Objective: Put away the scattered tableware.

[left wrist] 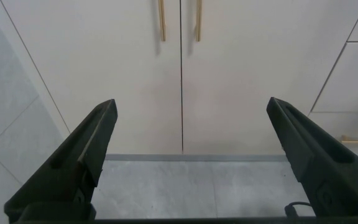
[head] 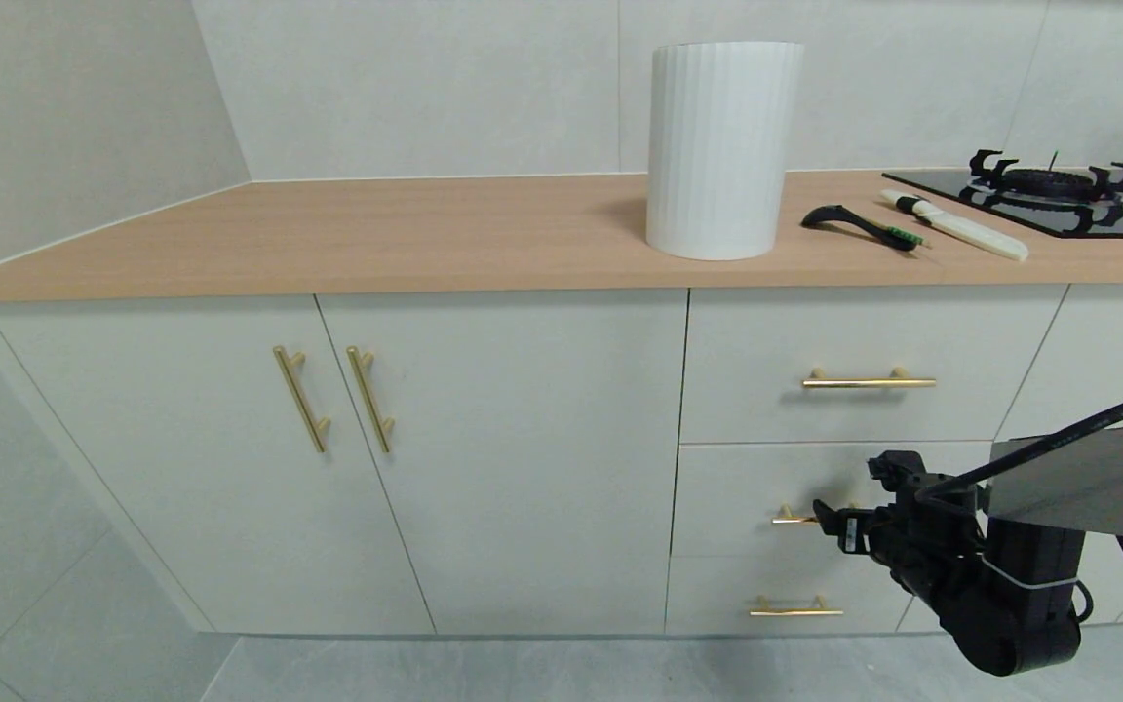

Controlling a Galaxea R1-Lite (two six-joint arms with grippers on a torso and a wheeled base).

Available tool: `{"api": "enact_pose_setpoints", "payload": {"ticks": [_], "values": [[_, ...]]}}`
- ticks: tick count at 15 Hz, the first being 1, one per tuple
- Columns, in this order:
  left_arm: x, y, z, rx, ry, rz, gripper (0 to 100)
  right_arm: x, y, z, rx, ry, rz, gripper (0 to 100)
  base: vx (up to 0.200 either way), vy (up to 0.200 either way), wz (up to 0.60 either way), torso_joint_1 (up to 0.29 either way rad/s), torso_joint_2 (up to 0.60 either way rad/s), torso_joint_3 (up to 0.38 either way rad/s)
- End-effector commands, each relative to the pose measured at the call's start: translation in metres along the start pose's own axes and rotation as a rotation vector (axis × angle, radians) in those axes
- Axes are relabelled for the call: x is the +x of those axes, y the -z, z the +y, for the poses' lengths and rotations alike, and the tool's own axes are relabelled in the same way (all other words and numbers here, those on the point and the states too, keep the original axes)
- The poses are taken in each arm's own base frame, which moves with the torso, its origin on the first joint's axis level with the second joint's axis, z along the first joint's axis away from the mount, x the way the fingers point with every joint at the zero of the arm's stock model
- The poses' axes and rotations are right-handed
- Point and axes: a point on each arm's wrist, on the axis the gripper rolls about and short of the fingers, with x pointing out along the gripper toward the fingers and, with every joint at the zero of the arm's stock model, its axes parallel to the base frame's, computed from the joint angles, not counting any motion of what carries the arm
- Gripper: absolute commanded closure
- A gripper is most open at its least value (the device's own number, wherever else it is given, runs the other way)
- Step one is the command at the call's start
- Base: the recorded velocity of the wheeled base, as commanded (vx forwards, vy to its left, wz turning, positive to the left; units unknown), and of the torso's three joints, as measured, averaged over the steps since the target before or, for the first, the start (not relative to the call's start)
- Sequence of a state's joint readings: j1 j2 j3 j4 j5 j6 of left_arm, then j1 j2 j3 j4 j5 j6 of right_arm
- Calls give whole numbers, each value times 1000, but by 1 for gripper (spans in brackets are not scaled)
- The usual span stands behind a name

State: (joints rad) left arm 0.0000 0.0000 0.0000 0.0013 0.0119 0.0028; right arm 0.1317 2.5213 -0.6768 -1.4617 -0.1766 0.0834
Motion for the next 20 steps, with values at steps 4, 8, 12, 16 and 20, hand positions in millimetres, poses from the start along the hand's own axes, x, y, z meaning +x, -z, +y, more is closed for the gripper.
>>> {"api": "enact_pose_setpoints", "payload": {"ticks": [4,8,12,16,20], "values": [[0,0,0,0,0,2,0,5,14,0,-9,3,35,0,0,0,0,0,0,0],[0,0,0,0,0,2,0,3,16,-1,-13,4,58,0,0,0,0,0,0,0],[0,0,0,0,0,2,0,2,17,-1,-16,6,76,0,0,0,0,0,0,0],[0,0,0,0,0,2,0,1,17,-1,-18,6,79,0,0,0,0,0,0,0],[0,0,0,0,0,2,0,0,18,-2,-22,7,87,0,0,0,0,0,0,0]]}}
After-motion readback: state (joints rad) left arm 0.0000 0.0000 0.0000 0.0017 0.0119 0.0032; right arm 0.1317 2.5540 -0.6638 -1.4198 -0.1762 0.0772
